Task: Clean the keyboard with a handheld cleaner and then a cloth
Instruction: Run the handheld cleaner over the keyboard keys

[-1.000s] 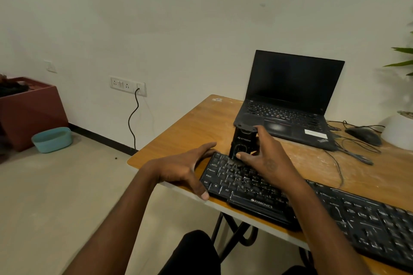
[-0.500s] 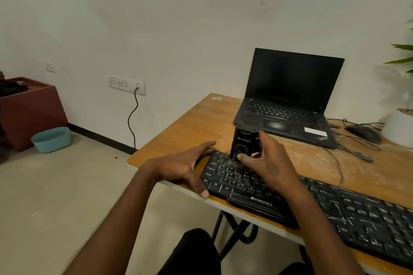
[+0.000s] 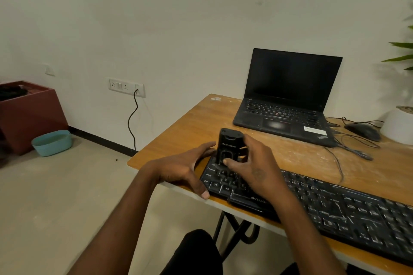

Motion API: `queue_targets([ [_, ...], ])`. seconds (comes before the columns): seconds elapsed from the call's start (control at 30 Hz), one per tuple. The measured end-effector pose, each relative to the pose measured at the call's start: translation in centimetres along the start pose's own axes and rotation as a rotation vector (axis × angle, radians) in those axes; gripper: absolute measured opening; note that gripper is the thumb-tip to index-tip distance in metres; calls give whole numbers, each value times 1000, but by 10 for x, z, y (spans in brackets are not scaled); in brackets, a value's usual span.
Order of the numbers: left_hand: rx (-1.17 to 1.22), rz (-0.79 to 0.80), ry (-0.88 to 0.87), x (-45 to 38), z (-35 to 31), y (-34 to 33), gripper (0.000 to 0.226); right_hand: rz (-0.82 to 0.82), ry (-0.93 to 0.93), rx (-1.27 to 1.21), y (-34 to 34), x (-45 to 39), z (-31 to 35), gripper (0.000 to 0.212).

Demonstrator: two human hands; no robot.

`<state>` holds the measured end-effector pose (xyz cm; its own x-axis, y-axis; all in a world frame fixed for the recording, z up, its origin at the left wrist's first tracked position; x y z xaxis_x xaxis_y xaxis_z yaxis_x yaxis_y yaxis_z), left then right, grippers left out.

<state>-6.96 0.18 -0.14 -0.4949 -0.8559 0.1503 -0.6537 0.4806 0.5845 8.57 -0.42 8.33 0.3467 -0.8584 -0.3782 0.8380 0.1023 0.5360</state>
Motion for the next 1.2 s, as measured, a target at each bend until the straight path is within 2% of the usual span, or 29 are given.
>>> queue_targets([
  [0.07,-4,5,20,0,4,1,138,-30,-10,40,15,7,-7,56],
  [0.2,2,10,9,0,1,-1,137,-71,-3,46,17,8,-1,58],
  [0.43,-36,-11,-15,2,-7,1,98,-50,19,28,-27,-12,19,53],
  [0.63,17,4,-11,1,-1,0,135,-87,-34,140,12,10,4,59],
  [0.77,17,7,-18,1,-2,0,134,-84,-31,148,11,10,7,59],
  [0.97,-32,-18,-31,2,-10,1,101,-10,18,119,-27,-10,20,54],
  [1.2,30,13,-5,1,1,0,135,-71,-28,104,18,15,4,58],
])
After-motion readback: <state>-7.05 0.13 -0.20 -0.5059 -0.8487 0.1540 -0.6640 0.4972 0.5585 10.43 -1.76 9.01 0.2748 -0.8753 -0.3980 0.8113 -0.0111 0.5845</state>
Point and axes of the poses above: each hand's wrist, its own x-axis away from the middle knuckle, its own y-axis out of the back of the hand, z = x × y, the point moved 10 cm from there along -x, towards the middle knuckle, and after that the axes turned 4 degrees about -x, right-handed, at the moved point
